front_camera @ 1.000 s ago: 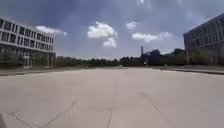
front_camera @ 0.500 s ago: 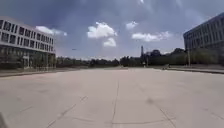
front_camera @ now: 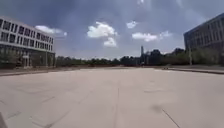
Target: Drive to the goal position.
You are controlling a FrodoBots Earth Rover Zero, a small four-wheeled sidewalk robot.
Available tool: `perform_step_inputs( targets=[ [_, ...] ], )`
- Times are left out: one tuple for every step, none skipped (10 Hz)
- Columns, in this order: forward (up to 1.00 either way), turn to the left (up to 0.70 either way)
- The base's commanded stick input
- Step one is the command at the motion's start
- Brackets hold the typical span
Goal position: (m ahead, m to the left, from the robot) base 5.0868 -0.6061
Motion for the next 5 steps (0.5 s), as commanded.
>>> perform_step_inputs(
  targets=[
    [0.7,0.0],
    [0.7,0.0],
    [0.7,0.0],
    [0.7,0.0],
    [0.7,0.0]
  ],
)
